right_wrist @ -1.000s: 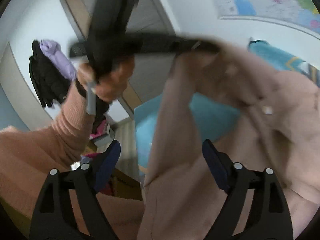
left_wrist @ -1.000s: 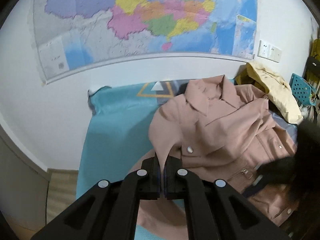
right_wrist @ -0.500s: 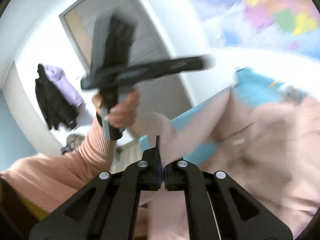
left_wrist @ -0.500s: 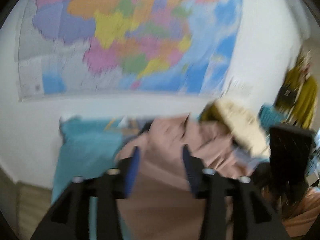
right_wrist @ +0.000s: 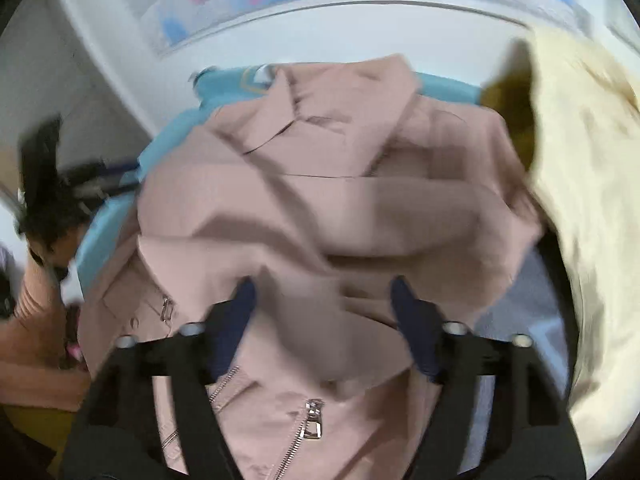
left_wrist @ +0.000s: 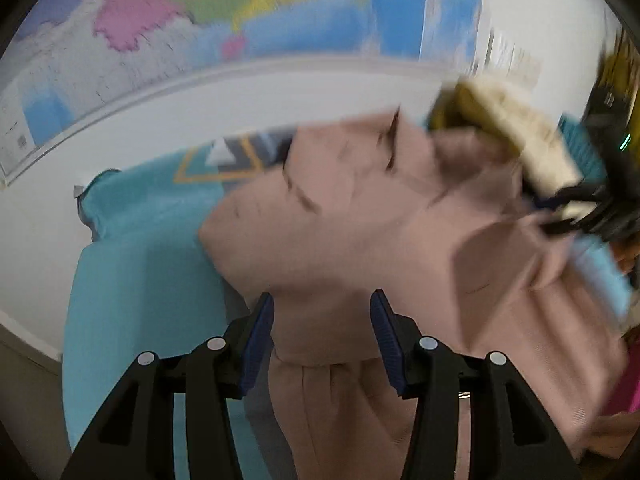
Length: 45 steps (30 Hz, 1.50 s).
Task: Fold large clothes
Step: 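Grasp the jacket front near the zipper with both grippers and adjust it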
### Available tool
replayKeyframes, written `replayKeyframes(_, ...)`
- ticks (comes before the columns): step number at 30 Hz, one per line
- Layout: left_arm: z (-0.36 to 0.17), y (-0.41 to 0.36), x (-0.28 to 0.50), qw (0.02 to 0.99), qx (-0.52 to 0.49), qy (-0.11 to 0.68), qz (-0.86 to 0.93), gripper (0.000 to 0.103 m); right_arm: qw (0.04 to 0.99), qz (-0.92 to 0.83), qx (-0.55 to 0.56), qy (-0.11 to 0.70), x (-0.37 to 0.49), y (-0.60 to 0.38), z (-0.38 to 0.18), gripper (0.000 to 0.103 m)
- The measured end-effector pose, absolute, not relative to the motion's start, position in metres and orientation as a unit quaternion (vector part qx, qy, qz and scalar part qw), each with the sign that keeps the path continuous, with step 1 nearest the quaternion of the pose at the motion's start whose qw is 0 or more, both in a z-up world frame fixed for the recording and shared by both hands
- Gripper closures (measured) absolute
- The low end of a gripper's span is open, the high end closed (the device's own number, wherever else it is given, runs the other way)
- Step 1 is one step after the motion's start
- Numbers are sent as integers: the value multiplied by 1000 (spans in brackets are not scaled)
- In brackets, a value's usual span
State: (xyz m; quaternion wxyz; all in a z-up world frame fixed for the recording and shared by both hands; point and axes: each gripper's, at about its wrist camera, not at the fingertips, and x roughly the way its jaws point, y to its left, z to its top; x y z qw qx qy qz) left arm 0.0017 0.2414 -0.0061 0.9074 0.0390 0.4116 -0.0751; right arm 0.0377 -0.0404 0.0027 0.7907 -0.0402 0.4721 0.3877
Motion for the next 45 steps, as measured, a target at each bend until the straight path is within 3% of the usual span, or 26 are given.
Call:
replayKeyframes(3,-22,235,7,903,57,420,-69,45,808,400,4,434,35,-76,3,18)
replayKeyframes(11,-43,239,16,905,61,420,-33,41,797,442,-93,401,-37,-76,-36,17)
replayKeyframes(13,-46,238,17,907,72,416,-10,43,809,423,-125,388,-42,-71,-42,36)
replayKeyframes(14,-48,240,17,907,76,413,12,49,808,427,-123,386,-42,-70,-40,57)
replayKeyframes(15,-49,242,18,907,81,411,30,55,803,441,-111,385,-40,-71,-34,88)
replayKeyframes(16,-51,246,19,907,82,411,54,56,799,449,-102,387,-36,-69,-29,100)
replayKeyframes(20,-52,260,15,910,43,408,62,55,815,446,-65,365,-20,-78,14,101)
replayKeyframes(23,-50,253,8,917,48,392,52,47,830,406,-11,383,23,-84,39,101)
replayKeyframes(26,-50,245,7,920,56,384,49,46,850,345,0,398,57,-83,38,96)
replayKeyframes(28,-54,243,9,917,65,389,55,46,855,324,8,406,68,-83,27,77)
replayKeyframes(29,-56,242,9,916,67,390,59,46,856,322,22,405,68,-88,21,61)
replayKeyframes(30,-58,243,10,916,65,392,58,46,854,321,35,408,68,-93,16,36)
replayKeyframes(31,-59,245,9,916,58,393,53,46,850,326,50,411,64,-99,10,28)
replayKeyframes(37,-60,254,7,921,39,387,36,44,821,329,79,460,52,-112,-36,23)
replayKeyframes(38,-61,254,8,920,35,388,35,44,819,323,77,468,54,-109,-43,28)
replayKeyframes(40,-62,253,10,920,37,388,38,44,821,326,62,464,53,-102,-46,57)
replayKeyframes(41,-61,251,10,920,40,387,39,44,825,328,52,458,52,-100,-42,84)
replayKeyframes(42,-61,251,10,920,42,387,40,44,834,323,41,446,52,-100,-33,94)
replayKeyframes(45,-57,251,6,921,43,384,37,44,872,303,11,385,43,-113,7,100)
